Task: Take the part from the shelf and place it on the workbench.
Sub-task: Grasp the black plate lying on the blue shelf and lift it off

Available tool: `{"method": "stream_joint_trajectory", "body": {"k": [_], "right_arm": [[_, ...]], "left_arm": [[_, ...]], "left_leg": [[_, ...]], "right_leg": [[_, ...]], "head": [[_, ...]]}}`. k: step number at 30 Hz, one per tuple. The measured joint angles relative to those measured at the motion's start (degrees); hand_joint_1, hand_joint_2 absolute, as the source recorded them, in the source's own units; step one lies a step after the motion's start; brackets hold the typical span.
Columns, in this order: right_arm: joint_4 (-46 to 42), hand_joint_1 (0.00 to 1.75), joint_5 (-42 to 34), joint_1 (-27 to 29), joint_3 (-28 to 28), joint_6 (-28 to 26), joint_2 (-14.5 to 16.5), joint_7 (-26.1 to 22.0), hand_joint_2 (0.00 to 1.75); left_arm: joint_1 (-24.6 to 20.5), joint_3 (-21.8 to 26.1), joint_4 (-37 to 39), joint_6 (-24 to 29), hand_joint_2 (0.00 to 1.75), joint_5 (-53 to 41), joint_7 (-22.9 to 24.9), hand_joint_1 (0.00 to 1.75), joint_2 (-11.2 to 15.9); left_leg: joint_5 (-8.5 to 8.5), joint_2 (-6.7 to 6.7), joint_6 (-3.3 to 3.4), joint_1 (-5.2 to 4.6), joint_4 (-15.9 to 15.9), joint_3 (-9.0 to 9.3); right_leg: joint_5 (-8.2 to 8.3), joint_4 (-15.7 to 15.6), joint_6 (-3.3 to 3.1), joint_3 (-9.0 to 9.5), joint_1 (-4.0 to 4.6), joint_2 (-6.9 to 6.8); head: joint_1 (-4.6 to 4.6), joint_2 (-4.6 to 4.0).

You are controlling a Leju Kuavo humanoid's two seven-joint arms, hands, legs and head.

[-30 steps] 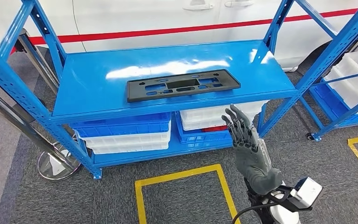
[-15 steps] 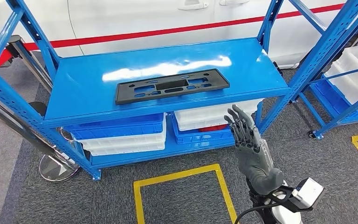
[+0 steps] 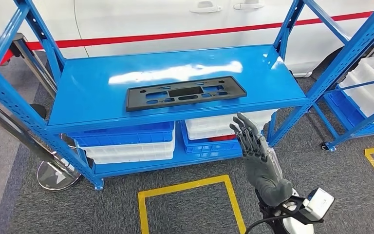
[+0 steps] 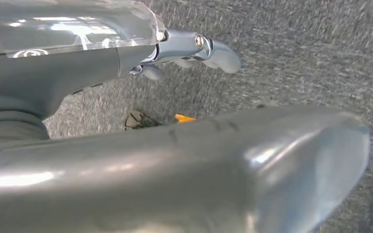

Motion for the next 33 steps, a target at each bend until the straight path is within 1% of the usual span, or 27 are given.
{"method": "stream_joint_trajectory", "body": {"k": [1,2,3,4,5,6,7,8,10,12,13,14,16,17,18,19,20,21,22,23,25,27,28,29,31,32,33], "right_arm": [[0.0,0.00,0.0,0.1,0.1,0.0,-0.1,0.0,0.00],[0.0,0.00,0.0,0.1,0.1,0.0,-0.1,0.0,0.00],[0.0,0.00,0.0,0.2,0.2,0.0,-0.2,0.0,0.00],[0.0,0.00,0.0,0.2,0.2,0.0,-0.2,0.0,0.00],[0.0,0.00,0.0,0.1,0.2,0.0,-0.2,0.0,0.00],[0.1,0.00,0.0,0.1,0.2,0.0,-0.3,0.1,0.00],[0.1,0.00,0.0,0.1,0.2,-0.1,-0.3,0.1,0.00],[0.1,0.00,0.0,0.1,0.3,-0.1,-0.3,0.1,0.00],[0.1,0.00,0.0,0.0,0.3,-0.1,-0.3,0.1,0.00],[0.1,0.00,0.1,0.0,0.3,-0.1,-0.3,0.0,0.00],[0.1,0.00,0.1,-0.1,0.4,-0.1,-0.3,0.0,0.00],[0.1,0.00,0.1,-0.2,0.4,-0.1,-0.3,0.1,0.00],[0.2,0.00,0.2,-0.3,0.5,-0.1,-0.3,0.2,0.00],[0.3,0.00,0.3,-0.3,0.6,-0.1,-0.3,0.3,0.00],[0.4,0.00,0.4,-0.3,0.8,0.0,-0.3,0.4,0.00],[0.5,0.00,0.6,-0.4,0.9,0.0,-0.3,0.7,0.00],[0.7,0.00,0.8,-0.6,1.2,0.0,-0.3,1.2,0.00],[0.9,0.00,1.0,-0.9,1.5,0.1,-0.3,1.7,0.00],[1.2,0.00,1.1,-1.2,1.8,0.2,-0.3,2.2,0.00],[1.4,0.00,1.2,-1.4,2.1,0.3,-0.3,2.5,0.00],[1.7,0.00,1.4,-1.8,2.6,0.3,-0.3,2.6,0.00],[1.9,0.00,1.5,-2.1,2.8,0.2,-0.3,2.7,0.00],[1.9,0.00,1.5,-2.3,2.9,0.2,-0.3,2.7,0.00],[2.0,0.00,1.5,-2.5,2.9,0.2,-0.3,2.7,0.00],[2.3,0.00,1.5,-2.6,3.0,0.2,-0.3,2.9,0.00],[2.4,0.00,1.5,-2.6,3.0,0.2,-0.3,3.0,0.00],[2.5,0.00,1.5,-2.6,3.0,0.2,-0.3,3.0,0.00]], "left_arm": [[0.0,0.0,0.0,0.0,0.00,0.0,0.0,0.00,0.0],[0.1,0.0,0.0,0.0,0.00,0.0,-0.1,0.00,0.0],[0.1,0.0,0.0,0.0,0.00,0.0,-0.1,0.00,0.0],[0.2,0.0,0.0,0.0,0.00,0.1,-0.1,0.00,0.0],[0.2,0.0,0.0,0.0,0.00,0.1,-0.1,0.00,0.0],[0.2,0.0,0.0,0.0,0.00,0.1,-0.1,0.00,-0.1],[0.1,0.0,0.0,0.0,0.00,0.1,-0.1,0.00,-0.1],[0.1,0.0,0.0,0.0,0.00,0.1,-0.2,0.00,-0.1],[0.0,0.0,0.0,0.0,0.00,0.1,-0.2,0.00,-0.2],[0.1,0.0,0.0,0.1,0.00,0.1,-0.2,0.00,-0.2],[0.0,0.0,0.0,0.1,0.00,0.1,-0.2,0.00,-0.2],[-0.1,0.0,0.0,0.1,0.00,0.1,-0.3,0.00,-0.2],[-0.1,0.0,0.0,0.1,0.00,0.1,-0.3,0.00,-0.2],[-0.1,0.0,0.0,0.1,0.00,0.1,-0.3,0.00,-0.2],[0.0,0.0,0.0,0.0,0.00,0.2,-0.3,0.00,-0.2],[0.1,0.0,0.0,0.1,0.00,0.2,-0.3,0.00,-0.2],[0.1,0.0,0.0,0.1,0.00,0.2,-0.3,0.00,-0.2],[0.1,0.0,0.0,0.1,0.00,0.3,-0.3,0.00,-0.2],[0.1,0.0,0.0,0.1,0.00,0.3,-0.3,0.00,-0.1],[0.0,0.0,0.0,0.1,0.00,0.4,-0.3,0.00,-0.1],[-0.1,0.0,0.0,0.1,0.00,0.5,-0.2,0.00,-0.1],[0.0,0.0,0.0,0.1,0.00,0.5,-0.3,0.00,-0.2],[0.0,0.0,0.0,0.1,0.00,0.6,-0.3,0.00,-0.2],[0.0,0.0,0.0,0.1,0.00,0.6,-0.3,0.00,-0.2],[-0.1,0.0,0.0,0.2,0.00,0.7,-0.3,0.00,-0.2],[-0.1,0.0,0.0,0.2,0.00,0.7,-0.3,0.00,-0.2],[-0.1,0.0,0.0,0.2,0.00,0.7,-0.3,0.00,-0.2]], "left_leg": [[-0.17,-0.01,-0.03,0.01,0.0,0.09],[-0.39,-0.03,-0.11,0.03,0.0,0.28],[-0.67,-0.06,-0.22,0.07,0.0,0.60],[-1.01,-0.09,-0.37,0.13,0.0,1.09],[-1.39,-0.12,-0.54,0.20,0.0,1.55],[-1.70,-0.15,-0.74,0.27,-0.2,2.04],[-1.92,-0.17,-1.00,0.34,-0.4,2.31],[-2.08,-0.17,-1.32,0.38,-0.7,2.42],[-1.80,-0.12,-2.15,0.30,-0.8,2.97],[-2.20,-0.01,-2.61,0.25,0.3,3.53],[-3.13,0.00,-2.61,0.26,2.1,2.95],[-4.57,0.02,-2.49,0.29,4.8,1.50],[-7.40,0.01,-2.41,0.24,11.9,-3.08],[-7.78,0.02,-2.46,0.22,14.1,-5.01],[-6.91,0.02,-2.49,0.19,14.5,-6.11],[-4.71,0.02,-2.47,0.15,12.7,-6.12],[-1.80,0.04,-2.31,0.09,9.3,-5.40],[0.49,0.08,-2.02,-0.05,6.2,-4.59],[1.70,0.12,-1.77,-0.30,3.4,-3.86],[2.11,0.12,-1.38,-0.52,1.9,-3.52],[1.50,0.05,-0.71,-0.88,0.9,-3.31],[1.51,-0.02,-0.13,-0.64,0.4,-2.48],[1.43,-0.03,0.06,-0.45,0.0,-1.84],[1.26,-0.03,0.21,-0.28,-0.4,-1.21],[0.63,-0.05,0.35,-0.22,-0.7,-0.27],[0.22,-0.07,0.30,-0.21,-0.7,0.21],[-0.27,-0.12,0.20,-0.18,-0.7,0.81]], "right_leg": [[-1.10,3.1,0.35,-2.10,-0.32,-0.01],[-1.20,4.8,0.60,-3.56,-0.57,-0.04],[-0.09,4.5,0.74,-4.01,-0.75,-0.06],[2.22,1.9,0.74,-3.30,-0.85,-0.07],[5.05,-2.1,0.60,-1.92,-0.87,-0.09],[6.94,-5.7,0.37,-0.61,-0.74,-0.10],[7.89,-8.6,-0.03,0.40,-0.46,-0.16],[8.20,-10.1,-0.53,0.83,-0.17,-0.17],[7.81,-11.2,-1.67,1.39,0.24,-0.09],[7.84,-12.2,-2.46,3.02,0.08,0.01],[7.61,-12.6,-2.81,3.91,0.02,-0.01],[7.29,-12.8,-3.11,4.57,0.04,-0.07],[6.47,-12.7,-3.66,5.25,0.38,-0.09],[6.02,-12.5,-3.76,5.59,0.56,-0.03],[5.51,-12.4,-3.79,6.06,0.71,0.05],[4.94,-12.2,-3.74,6.67,0.80,0.15],[4.28,-12.1,-3.62,7.42,0.84,0.21],[3.66,-11.9,-3.43,8.05,0.83,0.22],[3.17,-11.7,-3.18,8.36,0.80,0.22],[2.80,-11.6,-2.88,8.37,0.76,0.19],[2.51,-11.3,-2.28,8.08,0.73,0.14],[2.14,-10.5,-1.64,7.97,0.64,0.07],[1.57,-8.8,-1.23,7.22,0.50,0.06],[0.61,-6.1,-0.79,5.70,0.26,0.04],[-1.80,1.2,0.04,0.88,-0.30,0.03],[-2.31,3.9,0.30,-1.35,-0.57,0.02],[-1.61,4.8,0.47,-2.80,-0.78,0.00]], "head": [[0.00,0.00],[0.00,0.00],[0.00,0.00],[0.01,0.00],[0.02,0.00],[-0.02,0.00],[0.05,0.00],[0.12,0.00],[0.34,0.00],[0.35,-0.01],[0.31,-0.01],[0.27,-0.01],[0.20,0.00],[0.21,0.00],[0.21,0.00],[0.20,0.00],[0.21,0.00],[0.25,0.00],[0.22,0.00],[0.20,0.00],[0.26,0.00],[0.46,0.00],[0.57,0.00],[0.68,0.00],[0.83,0.00],[0.84,0.00],[0.84,0.00]]}}
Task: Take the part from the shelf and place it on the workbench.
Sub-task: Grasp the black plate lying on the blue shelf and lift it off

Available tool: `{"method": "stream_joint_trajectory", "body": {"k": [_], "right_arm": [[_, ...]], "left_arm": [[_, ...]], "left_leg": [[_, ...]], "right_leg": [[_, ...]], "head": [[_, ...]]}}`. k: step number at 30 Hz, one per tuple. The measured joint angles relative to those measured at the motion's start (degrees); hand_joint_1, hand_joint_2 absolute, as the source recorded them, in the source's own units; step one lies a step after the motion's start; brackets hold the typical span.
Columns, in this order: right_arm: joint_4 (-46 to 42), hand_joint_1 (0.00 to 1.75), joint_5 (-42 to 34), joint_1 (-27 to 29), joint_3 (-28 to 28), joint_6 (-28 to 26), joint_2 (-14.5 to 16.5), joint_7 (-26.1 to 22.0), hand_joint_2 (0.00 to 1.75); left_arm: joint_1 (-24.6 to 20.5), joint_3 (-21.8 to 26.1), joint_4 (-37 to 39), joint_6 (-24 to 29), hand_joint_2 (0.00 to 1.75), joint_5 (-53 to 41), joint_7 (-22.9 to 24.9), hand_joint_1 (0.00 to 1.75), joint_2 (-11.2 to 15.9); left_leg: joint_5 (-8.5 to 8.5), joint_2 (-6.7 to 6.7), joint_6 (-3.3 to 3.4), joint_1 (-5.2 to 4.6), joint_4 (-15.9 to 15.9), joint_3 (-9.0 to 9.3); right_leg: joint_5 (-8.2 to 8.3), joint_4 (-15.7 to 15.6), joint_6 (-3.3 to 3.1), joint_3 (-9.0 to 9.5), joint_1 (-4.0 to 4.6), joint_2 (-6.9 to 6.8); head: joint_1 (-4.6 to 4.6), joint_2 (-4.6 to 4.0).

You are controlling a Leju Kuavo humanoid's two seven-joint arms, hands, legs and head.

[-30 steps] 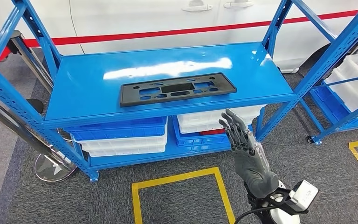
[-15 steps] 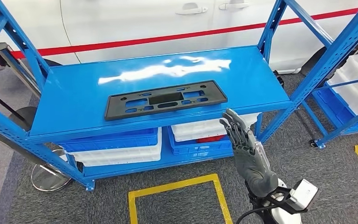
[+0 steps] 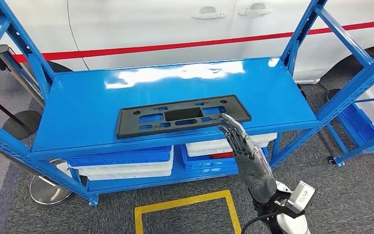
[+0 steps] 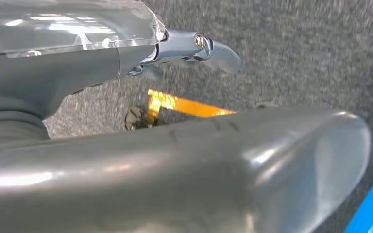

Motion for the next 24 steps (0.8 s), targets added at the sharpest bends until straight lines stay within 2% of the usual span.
{"method": "stream_joint_trajectory", "body": {"k": [1,3,4,5,7,9,10,11,14,15,16,18,19,20,22,24], "right_arm": [[0.1,0.00,0.0,0.0,0.0,0.0,0.0,0.0,0.00],[0.1,0.00,0.0,0.0,0.1,0.0,0.0,0.0,0.00],[0.2,0.00,0.0,-0.1,0.1,0.0,-0.1,0.0,0.00],[0.2,0.00,0.0,-0.1,0.2,0.0,-0.1,0.1,0.00],[0.4,0.00,0.4,-0.1,0.5,0.3,-0.2,0.6,0.00],[0.8,0.00,1.1,-0.1,1.2,0.7,-0.3,1.3,0.00],[1.2,0.00,1.5,-0.3,1.9,0.8,-0.4,1.5,0.00],[1.8,0.00,2.0,-0.5,2.7,0.7,-0.4,1.4,0.00],[4.5,0.00,3.6,-0.9,5.7,0.2,-0.4,1.2,0.00],[5.6,0.00,4.1,-1.0,6.7,-0.1,-0.4,1.1,0.00],[6.7,0.00,4.6,-1.3,7.7,-0.3,-0.4,0.9,0.00],[9.2,0.00,5.7,-2.5,9.7,-1.0,-0.2,0.5,0.00],[10.6,0.00,6.4,-3.6,10.8,-1.6,0.0,0.2,0.44],[12.1,0.00,7.0,-4.9,11.8,-2.4,0.3,0.0,0.87],[14.7,0.00,7.9,-7.8,13.8,-3.7,1.0,0.0,1.75],[16.8,0.00,8.1,-10.3,15.5,-4.2,1.9,0.5,1.75]], "left_arm": [[0.0,0.0,0.0,0.0,0.00,0.0,0.0,0.00,0.0],[0.1,0.0,0.0,0.0,0.00,0.0,0.0,0.00,-0.1],[0.1,0.0,0.0,0.0,0.00,0.0,0.0,0.00,-0.1],[0.0,0.0,0.0,0.0,0.00,0.0,0.0,0.00,-0.1],[-0.1,0.0,0.0,0.0,0.00,0.0,0.0,0.00,-0.1],[-0.1,0.0,0.0,0.0,0.00,-0.2,0.0,0.00,-0.2],[-0.1,0.0,0.0,0.0,0.00,-0.3,0.1,0.00,-0.2],[-0.1,0.0,0.0,0.1,0.00,-0.4,0.1,0.00,-0.2],[0.0,0.0,0.0,0.5,0.00,-0.9,0.5,0.00,-0.2],[0.1,0.0,0.0,0.8,0.00,-0.9,0.7,0.00,-0.2],[0.3,0.0,0.0,1.0,0.00,-0.9,0.8,0.00,-0.3],[0.5,0.0,0.0,1.4,0.00,-0.9,0.7,0.00,-0.3],[0.6,0.0,0.0,1.5,0.00,-0.9,0.7,0.00,-0.3],[0.6,0.0,0.0,1.5,0.00,-1.0,0.6,0.00,-0.3],[0.6,0.0,0.0,1.5,0.00,-1.1,0.5,0.00,-0.4],[0.7,0.0,0.0,1.5,0.00,-1.1,0.5,0.00,-0.6]], "left_leg": [[-0.53,-0.05,-0.13,0.04,0.0,0.75],[-1.66,-0.14,-0.46,0.14,-0.2,2.39],[-2.10,-0.19,-0.68,0.17,-0.3,3.04],[-2.45,-0.22,-0.98,0.17,-0.5,3.37],[-2.72,-0.20,-1.68,0.05,-0.7,3.96],[-2.94,-0.03,-2.17,-0.01,-0.1,4.24],[-3.31,0.04,-2.27,0.01,1.5,3.57],[-4.18,0.08,-2.30,0.05,4.2,2.14],[-8.19,0.11,-2.59,0.07,14.7,-4.74],[-8.20,0.11,-2.69,0.07,16.1,-6.34],[-6.82,0.12,-2.75,0.07,15.5,-7.00],[-1.15,0.18,-2.61,0.09,9.0,-5.86],[0.90,0.24,-2.49,0.05,5.7,-5.18],[1.99,0.33,-2.24,-0.01,3.4,-4.75],[2.22,0.36,-1.62,-0.19,2.3,-4.99],[2.70,0.32,-1.06,-0.14,2.0,-5.01]], "right_leg": [[1.95,-1.2,0.04,-0.40,-0.14,-0.02],[7.91,-8.3,-0.23,1.29,-0.16,-0.04],[9.61,-11.4,-0.52,2.17,0.07,-0.07],[10.55,-13.8,-0.95,2.80,0.33,-0.08],[10.19,-15.2,-1.86,3.09,0.83,-0.08],[10.29,-16.1,-2.54,4.11,0.65,0.03],[10.12,-16.4,-2.85,4.77,0.56,0.05],[9.91,-16.7,-3.19,5.36,0.49,0.05],[8.89,-16.9,-4.05,6.48,0.83,-0.04],[8.50,-16.8,-4.13,6.93,0.94,0.01],[8.06,-16.8,-4.10,7.46,1.01,0.10],[7.04,-16.5,-3.83,8.59,1.03,0.26],[6.58,-16.2,-3.60,8.94,1.05,0.31],[6.23,-15.9,-3.36,8.91,1.09,0.39],[5.82,-15.4,-2.84,8.47,1.20,0.51],[5.43,-15.1,-2.39,8.24,1.19,0.53]], "head": [[0.00,0.00],[0.03,0.00],[-0.01,0.00],[0.05,0.00],[0.11,0.00],[0.18,-0.01],[0.16,-0.01],[0.15,-0.01],[0.14,0.00],[0.14,0.00],[0.14,0.00],[0.15,0.00],[0.16,0.00],[0.09,0.00],[0.02,0.00],[0.00,0.00]]}}
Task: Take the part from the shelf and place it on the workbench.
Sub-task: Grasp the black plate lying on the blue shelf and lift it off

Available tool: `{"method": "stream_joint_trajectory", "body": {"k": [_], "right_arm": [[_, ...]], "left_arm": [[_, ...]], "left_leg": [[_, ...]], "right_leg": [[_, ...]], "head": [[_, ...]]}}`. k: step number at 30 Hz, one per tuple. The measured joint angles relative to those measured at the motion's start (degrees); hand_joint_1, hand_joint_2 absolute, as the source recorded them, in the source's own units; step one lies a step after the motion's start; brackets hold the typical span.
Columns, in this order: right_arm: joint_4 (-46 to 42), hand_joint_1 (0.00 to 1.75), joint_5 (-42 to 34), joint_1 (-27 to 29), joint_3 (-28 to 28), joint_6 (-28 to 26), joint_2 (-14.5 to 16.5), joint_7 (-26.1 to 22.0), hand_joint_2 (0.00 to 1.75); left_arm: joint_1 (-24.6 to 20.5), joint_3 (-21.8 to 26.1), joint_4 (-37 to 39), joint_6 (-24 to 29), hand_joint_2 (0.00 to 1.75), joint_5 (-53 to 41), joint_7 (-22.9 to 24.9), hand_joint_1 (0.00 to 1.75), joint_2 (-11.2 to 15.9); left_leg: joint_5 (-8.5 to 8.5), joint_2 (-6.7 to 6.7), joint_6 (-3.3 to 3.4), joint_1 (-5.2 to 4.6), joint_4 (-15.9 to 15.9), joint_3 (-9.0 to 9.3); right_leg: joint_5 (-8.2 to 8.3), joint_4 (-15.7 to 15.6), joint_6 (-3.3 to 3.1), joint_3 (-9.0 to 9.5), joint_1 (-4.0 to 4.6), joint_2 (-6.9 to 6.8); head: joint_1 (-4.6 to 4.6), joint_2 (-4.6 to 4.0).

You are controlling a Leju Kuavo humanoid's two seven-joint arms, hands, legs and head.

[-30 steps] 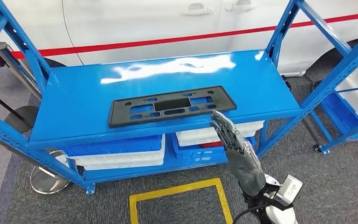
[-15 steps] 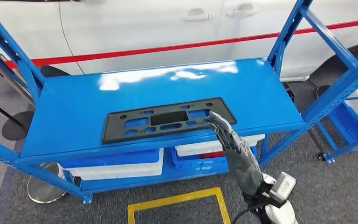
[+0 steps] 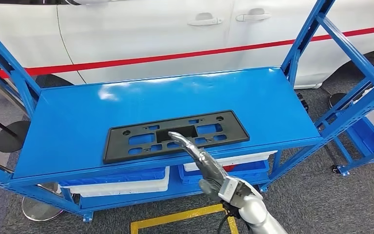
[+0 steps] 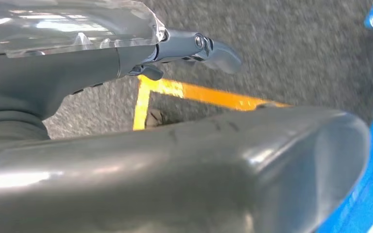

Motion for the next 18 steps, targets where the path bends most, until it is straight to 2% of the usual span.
{"method": "stream_joint_trajectory", "body": {"k": [2,3,5,6,7,8,10,11,12,14,16,18], "right_arm": [[2.1,0.00,0.2,-2.6,1.5,-0.1,0.9,0.6,1.75],[3.3,0.00,0.4,-4.1,2.2,-0.3,1.4,0.8,1.75],[6.0,0.00,1.9,-6.8,3.9,-1.8,2.3,1.0,1.75],[7.4,0.00,3.4,-7.9,4.9,-3.4,2.6,1.0,1.75],[8.7,0.00,5.4,-8.9,5.8,-5.6,2.9,0.9,1.75],[10.0,0.00,7.6,-9.8,6.7,-8.2,3.2,0.9,1.75],[12.4,0.00,12.1,-11.9,8.2,-13.8,3.8,1.3,1.75],[13.5,0.00,14.2,-12.8,9.0,-16.4,4.1,1.5,1.75],[14.6,0.00,16.2,-13.5,9.6,-18.9,4.4,1.8,1.75],[16.5,0.00,20.2,-14.3,10.8,-23.7,4.9,2.9,1.75],[18.3,0.00,25.7,-14.9,11.7,-29.6,5.8,4.6,1.75],[20.8,0.00,31.8,-16.0,12.8,-35.5,6.9,6.6,1.75]], "left_arm": [[-0.1,0.0,0.0,0.3,0.00,0.0,0.2,0.00,-0.1],[-0.1,0.0,0.0,0.4,0.00,0.0,0.4,0.00,-0.2],[-0.2,0.0,0.0,1.0,0.00,-0.5,1.4,0.00,-0.2],[-0.3,0.0,0.0,1.4,0.00,-1.0,2.4,0.00,-0.3],[-0.2,-0.1,0.0,1.9,0.00,-1.6,3.6,0.00,-0.4],[-0.2,-0.3,0.0,2.3,0.00,-2.3,5.0,0.00,-0.4],[-0.1,-0.7,0.0,2.9,0.00,-3.3,7.2,0.00,-0.6],[0.0,-1.0,0.0,3.1,0.00,-3.7,8.0,0.00,-0.8],[0.0,-1.2,0.0,3.3,0.00,-4.0,8.4,0.00,-0.9],[0.1,-1.5,0.0,3.5,0.00,-4.5,8.8,0.00,-1.1],[0.2,-1.8,0.0,3.5,0.00,-4.9,8.6,0.00,-1.0],[0.2,-2.3,0.0,3.1,0.00,-5.5,7.9,0.00,-1.0]], "left_leg": [[0.03,0.00,0.34,0.25,-0.4,0.40],[0.02,0.00,0.48,0.37,-0.5,0.63],[-0.15,-0.02,0.63,0.39,-0.6,0.90],[-0.27,-0.05,0.68,0.38,-0.6,1.02],[-0.43,-0.12,0.69,0.37,-0.6,1.18],[-0.60,-0.21,0.66,0.35,-0.6,1.41],[-0.96,-0.37,0.54,0.28,-0.7,2.03],[-1.13,-0.41,0.42,0.18,-0.8,2.28],[-1.21,-0.47,0.23,0.16,-0.9,2.39],[-1.25,-0.54,-0.37,0.21,-1.2,2.45],[-1.42,-0.41,-1.10,0.15,-1.3,2.67],[-3.17,-0.24,-1.51,0.00,1.3,1.69]], "right_leg": [[-1.31,2.0,0.63,-0.81,-0.15,-0.13],[-2.64,4.7,1.03,-2.14,-0.33,-0.22],[-5.63,12.5,1.61,-6.64,-0.66,-0.38],[-6.35,15.8,1.75,-8.78,-0.80,-0.42],[-5.93,17.1,1.76,-10.04,-0.88,-0.44],[-4.28,16.0,1.62,-10.01,-0.90,-0.45],[0.90,8.6,0.87,-7.24,-0.65,-0.42],[2.76,4.8,0.37,-5.58,-0.41,-0.40],[3.76,1.9,-0.12,-4.37,-0.14,-0.39],[3.73,0.0,-0.70,-3.57,0.24,-0.34],[4.00,-1.2,-1.02,-2.96,0.11,-0.37],[4.43,-2.7,-1.37,-1.97,-0.25,-0.50]], "head": [[0.16,0.00],[0.26,0.00],[0.41,0.00],[0.40,0.00],[0.42,0.00],[0.42,0.00],[0.43,0.00],[0.40,0.00],[0.48,0.00],[0.62,0.00],[0.69,0.00],[0.64,-0.01]]}}
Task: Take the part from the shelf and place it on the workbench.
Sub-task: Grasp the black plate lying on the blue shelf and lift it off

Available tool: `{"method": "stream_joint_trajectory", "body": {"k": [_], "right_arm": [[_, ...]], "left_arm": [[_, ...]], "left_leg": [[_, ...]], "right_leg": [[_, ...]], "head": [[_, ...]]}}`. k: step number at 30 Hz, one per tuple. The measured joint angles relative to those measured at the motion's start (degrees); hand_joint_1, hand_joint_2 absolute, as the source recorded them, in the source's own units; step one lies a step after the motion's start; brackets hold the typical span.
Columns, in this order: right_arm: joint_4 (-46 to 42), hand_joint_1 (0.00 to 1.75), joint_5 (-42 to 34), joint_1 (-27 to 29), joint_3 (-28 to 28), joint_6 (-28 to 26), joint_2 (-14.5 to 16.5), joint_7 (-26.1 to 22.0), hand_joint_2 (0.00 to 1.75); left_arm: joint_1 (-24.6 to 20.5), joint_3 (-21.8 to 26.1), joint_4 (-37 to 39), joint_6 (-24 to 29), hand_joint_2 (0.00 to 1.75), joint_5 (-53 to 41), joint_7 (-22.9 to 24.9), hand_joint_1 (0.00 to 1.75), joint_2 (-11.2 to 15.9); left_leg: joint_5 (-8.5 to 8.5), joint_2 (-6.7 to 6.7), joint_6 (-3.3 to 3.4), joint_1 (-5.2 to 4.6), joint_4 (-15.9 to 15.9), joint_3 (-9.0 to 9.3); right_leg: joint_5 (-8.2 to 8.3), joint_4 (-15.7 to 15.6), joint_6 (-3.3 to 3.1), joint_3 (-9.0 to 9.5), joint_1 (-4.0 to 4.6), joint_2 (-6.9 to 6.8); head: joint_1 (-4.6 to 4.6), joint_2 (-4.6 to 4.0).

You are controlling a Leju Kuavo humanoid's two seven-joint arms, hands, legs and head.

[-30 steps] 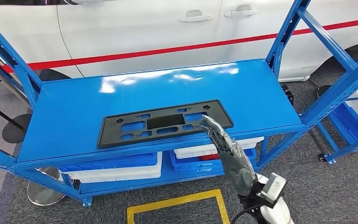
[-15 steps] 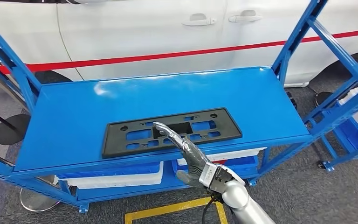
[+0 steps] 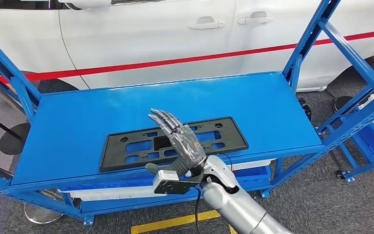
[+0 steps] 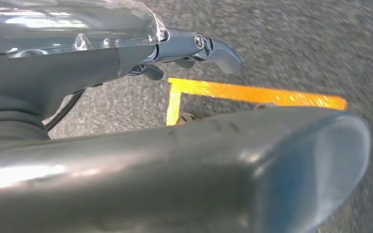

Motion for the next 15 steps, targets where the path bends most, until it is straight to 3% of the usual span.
{"method": "stream_joint_trajectory", "body": {"k": [3,4,5,7,9,13,15], "right_arm": [[5.2,0.00,7.6,-1.6,1.6,-5.9,1.6,2.2,1.75],[7.1,0.00,9.4,-2.0,1.9,-6.9,2.0,2.5,1.75],[8.9,0.00,10.5,-2.3,2.2,-7.2,2.4,2.5,1.75],[11.7,0.00,11.0,-2.8,2.4,-6.6,2.8,1.7,1.75],[13.6,0.00,9.8,-3.2,2.5,-5.2,2.8,0.3,1.75],[15.4,0.00,5.3,-3.4,2.0,-0.7,1.6,-3.1,1.75],[15.5,0.00,0.7,-3.4,1.1,3.5,-0.1,-5.9,1.75]], "left_arm": [[0.0,-0.7,0.0,-0.8,0.00,-0.8,-1.1,0.00,0.1],[0.0,-0.8,0.0,-0.9,0.00,-0.9,-1.4,0.00,0.1],[0.0,-1.0,0.0,-1.0,0.00,-1.1,-1.6,0.00,0.2],[0.0,-1.2,0.0,-1.0,0.00,-1.2,-1.5,0.00,0.4],[-0.2,-1.4,0.0,-0.8,0.00,-1.2,-1.0,0.00,0.5],[-0.1,-1.6,0.0,-0.2,0.00,-1.5,0.0,0.00,0.8],[-0.2,-1.6,0.0,0.1,0.00,-1.5,0.3,0.00,1.0]], "left_leg": [[-4.54,0.07,-0.24,0.08,10.3,-5.25],[-4.78,0.07,-0.36,0.12,12.2,-6.42],[-3.91,0.08,-0.46,0.17,12.1,-6.58],[0.12,0.13,-0.57,0.30,5.9,-3.88],[2.47,0.06,-0.26,0.29,-0.2,-1.00],[2.59,-0.10,1.10,0.12,-1.5,-0.56],[2.75,-0.08,1.69,0.29,-1.7,-0.52]], "right_leg": [[-0.05,-0.4,-0.36,0.47,0.05,-0.14],[-0.16,-0.2,-0.40,0.48,0.11,-0.14],[-0.30,-0.1,-0.35,0.49,0.11,-0.13],[-0.87,0.7,0.04,0.48,0.02,-0.04],[-1.61,1.9,0.68,0.07,0.17,0.01],[-2.13,2.9,1.32,-0.49,0.27,0.07],[-3.92,5.5,1.97,-1.56,0.06,0.03]], "head": [[-0.01,0.00],[-0.02,0.01],[-0.01,0.01],[-0.03,0.01],[-0.02,0.01],[-0.02,0.01],[0.08,0.01]]}}
